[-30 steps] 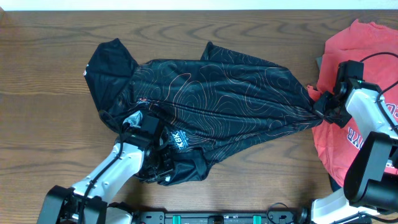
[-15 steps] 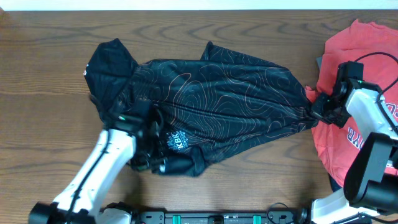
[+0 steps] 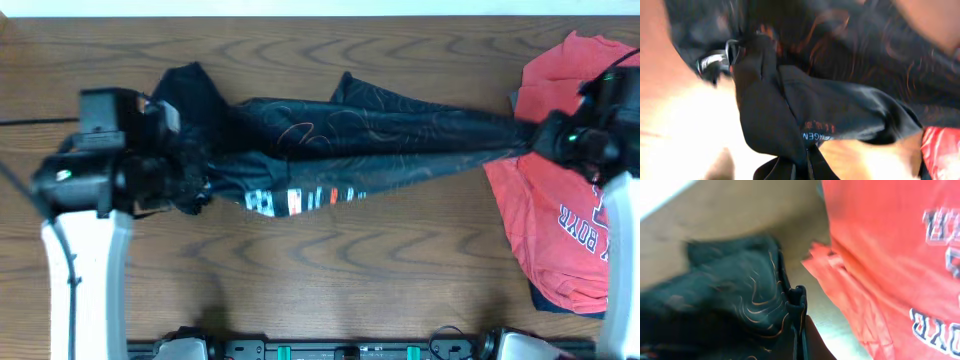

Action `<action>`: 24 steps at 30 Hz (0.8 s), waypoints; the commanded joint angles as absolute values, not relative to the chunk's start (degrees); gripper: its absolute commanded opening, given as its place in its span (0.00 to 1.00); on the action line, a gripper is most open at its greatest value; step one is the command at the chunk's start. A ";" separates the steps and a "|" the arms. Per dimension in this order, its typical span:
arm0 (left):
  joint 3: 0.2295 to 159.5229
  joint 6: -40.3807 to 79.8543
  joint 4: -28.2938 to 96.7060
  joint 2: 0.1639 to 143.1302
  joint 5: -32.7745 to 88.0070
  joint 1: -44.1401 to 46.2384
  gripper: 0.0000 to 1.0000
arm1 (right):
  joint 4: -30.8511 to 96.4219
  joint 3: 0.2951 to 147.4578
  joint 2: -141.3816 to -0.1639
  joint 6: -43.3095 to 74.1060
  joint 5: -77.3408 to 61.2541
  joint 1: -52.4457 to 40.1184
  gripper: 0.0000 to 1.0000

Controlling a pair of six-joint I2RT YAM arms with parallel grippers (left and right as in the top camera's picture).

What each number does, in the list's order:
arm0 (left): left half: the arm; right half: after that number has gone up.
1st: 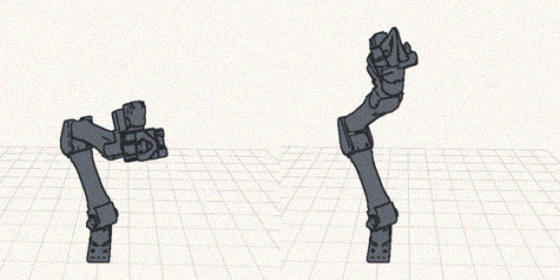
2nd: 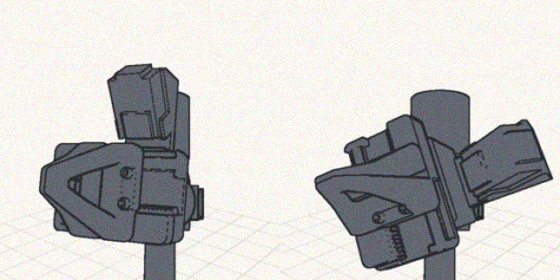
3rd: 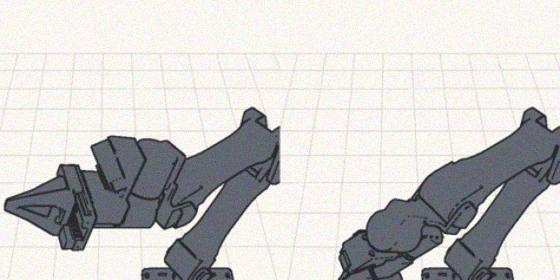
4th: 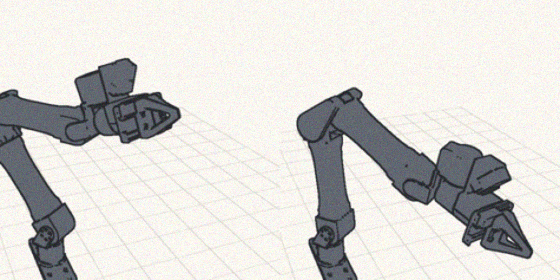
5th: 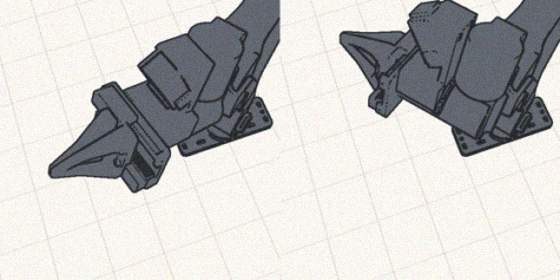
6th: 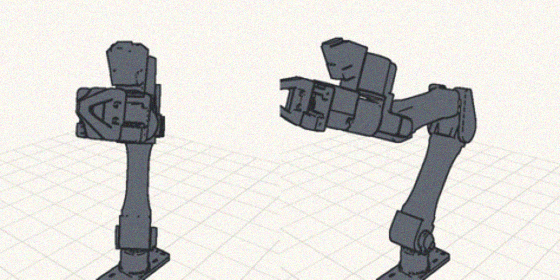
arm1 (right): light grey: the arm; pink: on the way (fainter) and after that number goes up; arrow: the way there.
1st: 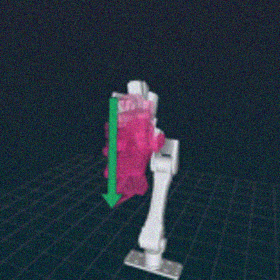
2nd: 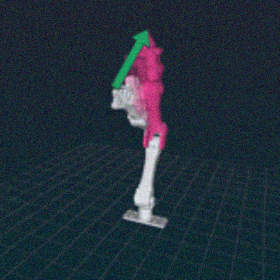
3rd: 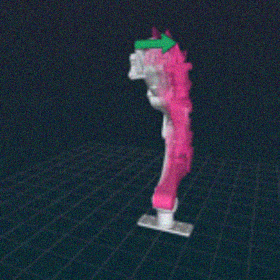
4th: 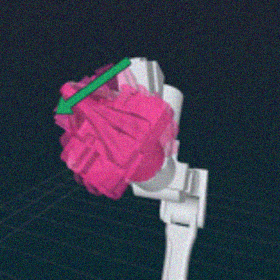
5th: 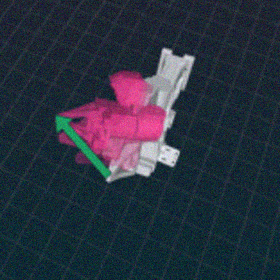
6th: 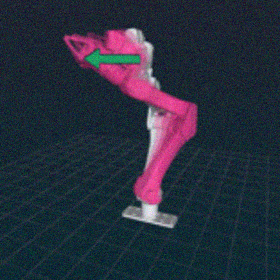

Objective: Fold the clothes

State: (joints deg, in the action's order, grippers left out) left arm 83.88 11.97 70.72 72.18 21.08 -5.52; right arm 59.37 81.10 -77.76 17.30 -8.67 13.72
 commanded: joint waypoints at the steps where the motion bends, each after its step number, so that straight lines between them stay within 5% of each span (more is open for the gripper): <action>1: 91.44 10.09 71.64 69.56 21.63 -7.42 0.06 | 60.84 86.76 -73.60 15.05 -10.83 13.32 0.01; 14: 111.53 10.13 71.92 63.09 19.62 -10.70 0.06 | 61.87 100.60 -62.74 12.97 -11.64 13.32 0.01; 24: 113.10 10.11 72.03 67.66 18.39 -10.70 0.06 | 59.96 101.32 -67.53 9.96 -15.09 13.02 0.01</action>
State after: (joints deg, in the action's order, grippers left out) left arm 112.92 11.49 72.07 63.79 19.29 -10.35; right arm 60.18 100.95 -64.01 11.51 -13.17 13.69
